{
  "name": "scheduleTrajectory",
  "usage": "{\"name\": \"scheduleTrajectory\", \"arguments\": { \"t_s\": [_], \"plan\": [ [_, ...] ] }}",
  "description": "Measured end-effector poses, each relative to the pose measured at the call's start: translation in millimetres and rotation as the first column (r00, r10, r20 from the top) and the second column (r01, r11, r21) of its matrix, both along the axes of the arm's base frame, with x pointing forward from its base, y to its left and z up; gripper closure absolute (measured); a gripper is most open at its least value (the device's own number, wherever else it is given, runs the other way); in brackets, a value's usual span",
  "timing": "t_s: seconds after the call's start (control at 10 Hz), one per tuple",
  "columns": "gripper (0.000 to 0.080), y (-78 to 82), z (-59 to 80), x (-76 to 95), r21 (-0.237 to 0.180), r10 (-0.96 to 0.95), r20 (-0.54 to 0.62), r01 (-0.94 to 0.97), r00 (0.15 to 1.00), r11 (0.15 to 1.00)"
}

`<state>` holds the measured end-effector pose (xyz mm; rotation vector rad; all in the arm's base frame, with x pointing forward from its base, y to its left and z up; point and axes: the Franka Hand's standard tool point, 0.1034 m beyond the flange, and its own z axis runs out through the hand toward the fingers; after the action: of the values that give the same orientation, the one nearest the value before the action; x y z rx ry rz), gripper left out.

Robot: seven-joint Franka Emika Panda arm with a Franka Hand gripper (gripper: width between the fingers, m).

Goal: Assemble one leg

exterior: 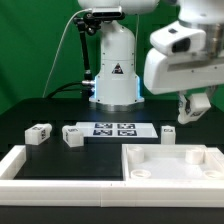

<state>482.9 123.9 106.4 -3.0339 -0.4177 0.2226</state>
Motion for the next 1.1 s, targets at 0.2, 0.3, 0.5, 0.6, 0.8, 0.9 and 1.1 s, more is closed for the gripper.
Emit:
{"name": "scheduleTrajectory", "arguments": {
  "t_s": [0.2,0.3,0.5,0.6,0.8,0.9,1.1],
  "plan": [
    [0.0509,-1.3,4.8,6.5,0.035,-0.012,0.244,0.004,0.97,0.999],
    [0.0509,-2.5,3.4,7.3,0.048,-0.018,0.321,0.003,0.947,0.999],
    [0.0509,-6.9,9.5,20.9,0.06,0.017,0.531,-0.058,0.847,0.997],
    [0.0509,-7.0,5.2,17.9,0.06,0.018,0.515,-0.057,0.857,0.997],
    [0.0509,-7.4,5.1,19.2,0.058,0.022,0.516,-0.06,0.856,0.996],
    [0.0509,-8.0,5.2,28.4,0.05,0.045,0.517,-0.083,0.855,0.995],
    [0.0509,0.8,10.4,58.8,0.06,0.045,0.527,-0.089,0.849,0.994]
  ]
}}
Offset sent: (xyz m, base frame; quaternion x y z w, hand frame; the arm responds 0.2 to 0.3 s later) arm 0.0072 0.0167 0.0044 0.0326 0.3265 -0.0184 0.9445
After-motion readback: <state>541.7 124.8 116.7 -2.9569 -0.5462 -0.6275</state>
